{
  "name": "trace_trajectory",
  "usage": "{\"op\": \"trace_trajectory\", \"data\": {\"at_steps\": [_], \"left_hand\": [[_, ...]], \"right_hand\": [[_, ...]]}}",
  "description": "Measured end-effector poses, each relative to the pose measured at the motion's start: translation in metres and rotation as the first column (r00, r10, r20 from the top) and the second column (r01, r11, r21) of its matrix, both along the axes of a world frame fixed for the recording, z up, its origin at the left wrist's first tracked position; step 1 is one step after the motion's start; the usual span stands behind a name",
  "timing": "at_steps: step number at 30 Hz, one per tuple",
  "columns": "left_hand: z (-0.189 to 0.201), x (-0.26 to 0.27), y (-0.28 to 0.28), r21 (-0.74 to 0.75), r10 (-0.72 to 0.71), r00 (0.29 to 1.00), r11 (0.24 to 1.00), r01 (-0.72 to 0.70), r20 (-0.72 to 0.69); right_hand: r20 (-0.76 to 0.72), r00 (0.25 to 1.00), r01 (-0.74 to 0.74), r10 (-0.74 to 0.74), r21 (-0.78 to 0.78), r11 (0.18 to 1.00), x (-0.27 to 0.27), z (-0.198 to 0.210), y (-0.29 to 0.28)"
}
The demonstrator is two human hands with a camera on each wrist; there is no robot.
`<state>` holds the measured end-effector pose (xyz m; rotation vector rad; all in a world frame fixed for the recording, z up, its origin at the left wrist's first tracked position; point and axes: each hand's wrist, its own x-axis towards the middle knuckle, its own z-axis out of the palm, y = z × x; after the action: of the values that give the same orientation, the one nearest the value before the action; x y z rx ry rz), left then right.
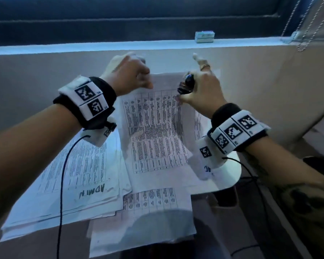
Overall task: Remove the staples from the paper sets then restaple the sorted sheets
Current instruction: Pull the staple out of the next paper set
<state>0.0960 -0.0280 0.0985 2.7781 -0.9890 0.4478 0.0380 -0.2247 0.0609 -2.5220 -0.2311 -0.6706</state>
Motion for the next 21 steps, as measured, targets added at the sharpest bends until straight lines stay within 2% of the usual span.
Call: {"op": "trace_trajectory", "data": {"at_steps": [3,5,8,14,18,21], "left_hand": [[0.013,-0.008,0.004,-0.037,-0.073,0.99,0.996,0.078,0.121],[0.02,-0.013,0.009,-0.041,-0.032,0.977,0.998,0.042,0.212],[0.033,-0.019,0.011,-0.018,-0.013,0.946,1.0,0.019,0.323],[0.068,-0.035,0.016,-0.085,0.154,0.919,0.988,-0.132,0.364],[0.088,-0.065,0.017,-0.18,0.175,0.837,0.979,-0.093,0.518],[0.09,-0.095,0.02,-0.207,0.178,0.806,0.976,-0.071,0.564]], "right_hand": [[-0.03,0.999,-0.014,0.01,-0.116,0.993,0.007,0.016,0.003],[0.014,1.0,-0.003,0.005,-0.145,0.989,0.005,0.028,0.004],[0.06,0.997,-0.032,0.039,-0.102,0.994,0.003,0.044,0.005],[0.22,0.973,-0.065,0.072,-0.038,0.997,-0.016,0.084,0.007],[0.346,0.933,-0.109,0.104,-0.008,0.994,-0.04,0.103,-0.001],[0.373,0.919,-0.124,0.127,-0.032,0.992,-0.067,0.098,-0.008]]}}
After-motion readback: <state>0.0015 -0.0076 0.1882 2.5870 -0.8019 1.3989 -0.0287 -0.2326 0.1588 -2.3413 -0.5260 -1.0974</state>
